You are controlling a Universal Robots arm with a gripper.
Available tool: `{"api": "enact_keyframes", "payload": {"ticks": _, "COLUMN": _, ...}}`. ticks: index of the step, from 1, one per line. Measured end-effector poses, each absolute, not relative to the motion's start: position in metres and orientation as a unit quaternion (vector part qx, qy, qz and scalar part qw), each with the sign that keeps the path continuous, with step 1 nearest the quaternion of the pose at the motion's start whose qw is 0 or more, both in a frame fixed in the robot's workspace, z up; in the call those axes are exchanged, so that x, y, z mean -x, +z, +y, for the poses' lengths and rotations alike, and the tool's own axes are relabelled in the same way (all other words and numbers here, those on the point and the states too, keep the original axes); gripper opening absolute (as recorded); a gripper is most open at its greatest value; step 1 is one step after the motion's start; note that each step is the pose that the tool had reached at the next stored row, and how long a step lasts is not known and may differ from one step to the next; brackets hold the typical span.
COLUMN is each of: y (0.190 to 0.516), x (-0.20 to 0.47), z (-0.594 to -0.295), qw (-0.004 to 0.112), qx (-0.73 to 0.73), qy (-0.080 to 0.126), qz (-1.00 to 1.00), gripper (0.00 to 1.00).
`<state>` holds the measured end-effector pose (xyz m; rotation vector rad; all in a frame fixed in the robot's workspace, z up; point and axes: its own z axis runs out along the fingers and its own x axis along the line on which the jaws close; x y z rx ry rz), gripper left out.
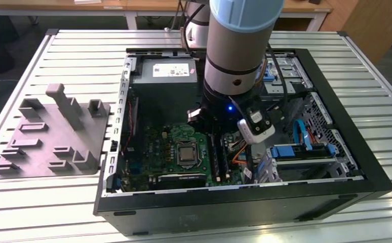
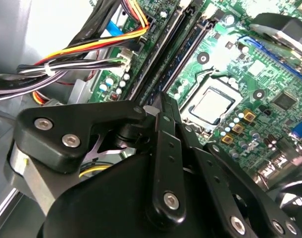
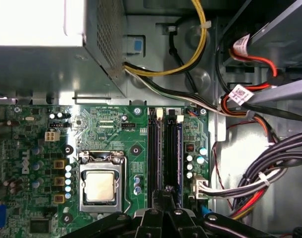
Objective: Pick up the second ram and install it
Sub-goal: 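Insert the second ram into the second slot, then press down the second ram until it locks into place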
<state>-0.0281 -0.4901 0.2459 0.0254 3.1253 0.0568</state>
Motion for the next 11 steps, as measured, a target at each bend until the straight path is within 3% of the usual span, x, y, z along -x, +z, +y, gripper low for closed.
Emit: {"api": "enact_keyframes", "payload": {"ticks": 11, "y": 0.2471, "x": 0.0281, "z": -0.4901, "qw": 0.008, "qx": -0.008, "qy": 0.018, "qz": 1.0, "gripper": 0.1}}
